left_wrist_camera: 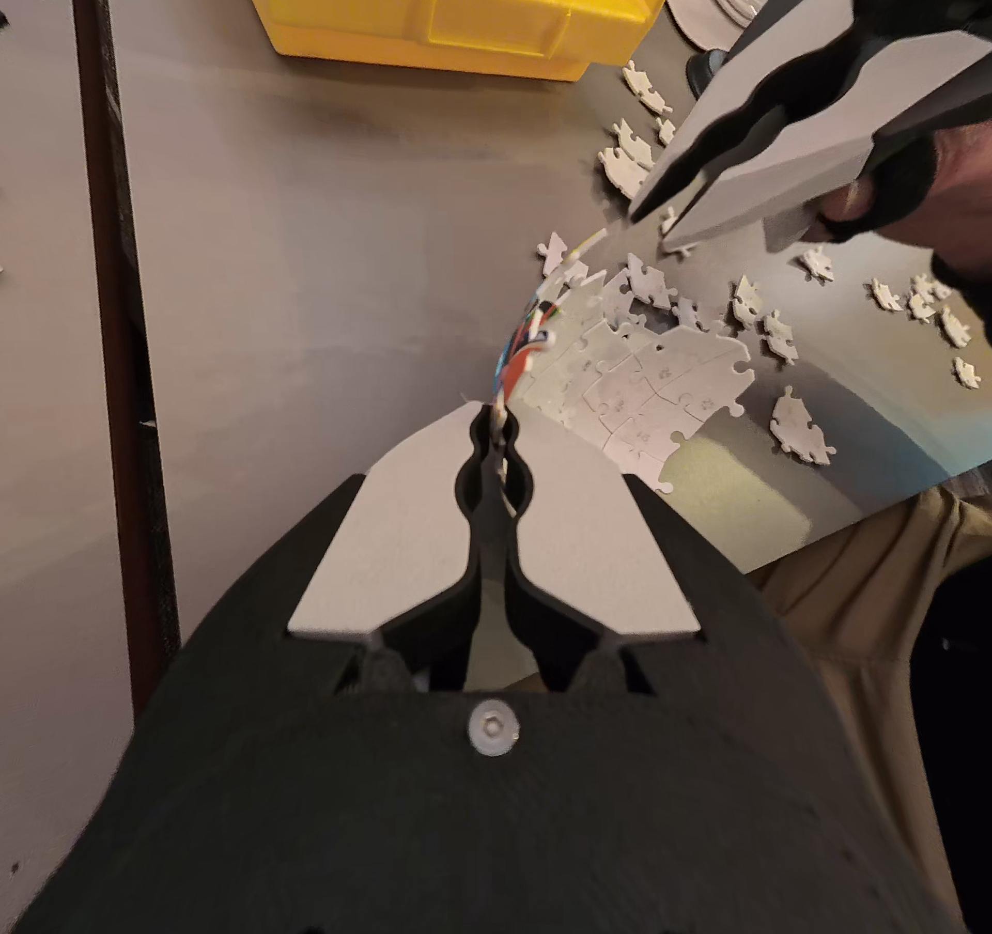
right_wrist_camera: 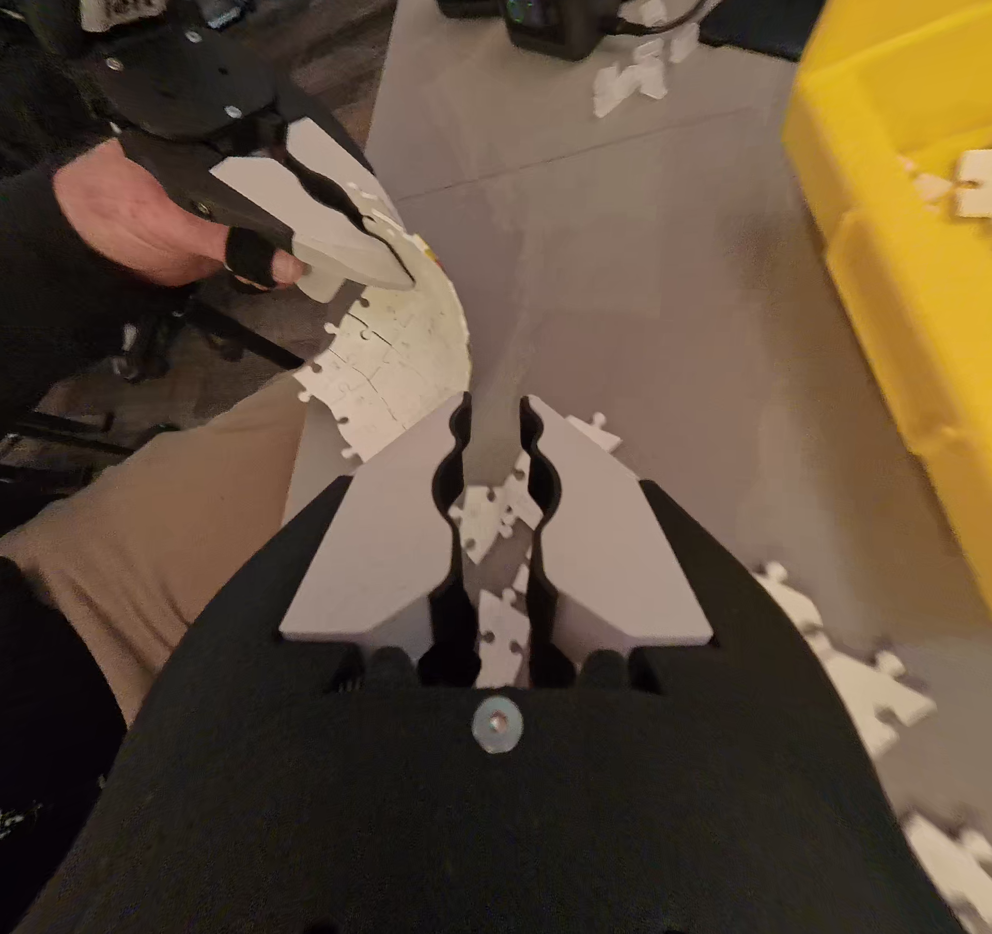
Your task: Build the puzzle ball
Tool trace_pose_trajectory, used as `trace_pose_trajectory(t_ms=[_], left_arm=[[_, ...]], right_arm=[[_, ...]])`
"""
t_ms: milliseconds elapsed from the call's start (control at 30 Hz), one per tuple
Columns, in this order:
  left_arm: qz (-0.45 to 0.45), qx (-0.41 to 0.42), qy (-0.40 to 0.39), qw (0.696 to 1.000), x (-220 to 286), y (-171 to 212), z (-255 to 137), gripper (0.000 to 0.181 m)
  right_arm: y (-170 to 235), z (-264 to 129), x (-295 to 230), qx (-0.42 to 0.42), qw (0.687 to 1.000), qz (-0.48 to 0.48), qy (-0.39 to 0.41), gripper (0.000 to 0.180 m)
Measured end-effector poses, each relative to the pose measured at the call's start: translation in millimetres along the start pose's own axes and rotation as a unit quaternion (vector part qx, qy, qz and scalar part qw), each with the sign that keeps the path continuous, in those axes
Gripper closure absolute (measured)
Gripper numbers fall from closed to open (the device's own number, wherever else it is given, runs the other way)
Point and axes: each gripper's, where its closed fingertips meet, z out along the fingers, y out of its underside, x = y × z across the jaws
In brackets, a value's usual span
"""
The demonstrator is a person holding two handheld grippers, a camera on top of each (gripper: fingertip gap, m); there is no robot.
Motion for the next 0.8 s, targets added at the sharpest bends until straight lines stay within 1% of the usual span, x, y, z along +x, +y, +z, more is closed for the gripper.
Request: trace_pose_trajectory(t_ms=[100,167,400,633,800], left_arm=[[0.001,0.002,-0.001,1.000,0,-1,0,0.178],[0.001,0.003,0.000,1.000,0,-1,0,0.178],[0.018,0.005,0.011,1.000,4,-2,1,0.177],[0.050,0.003,0.019,0.999,9,-4,2,0.177],[0.073,-0.012,0.016,0.997,10,-1,4,0.178]], right_arm=[[8,-15,11,-0.015,0.999,-0.010,0.032,0.162],[11,-18,7,-0.021,0.999,-0.019,0.030,0.160],[11,15,-13,-0.030,0.999,-0.014,-0.010,0.159],[-4,34,-12,-0.023,0.999,-0.024,-0.003,0.160],[-12,45,-18,-0.027,0.998,-0.051,-0.008,0.160]])
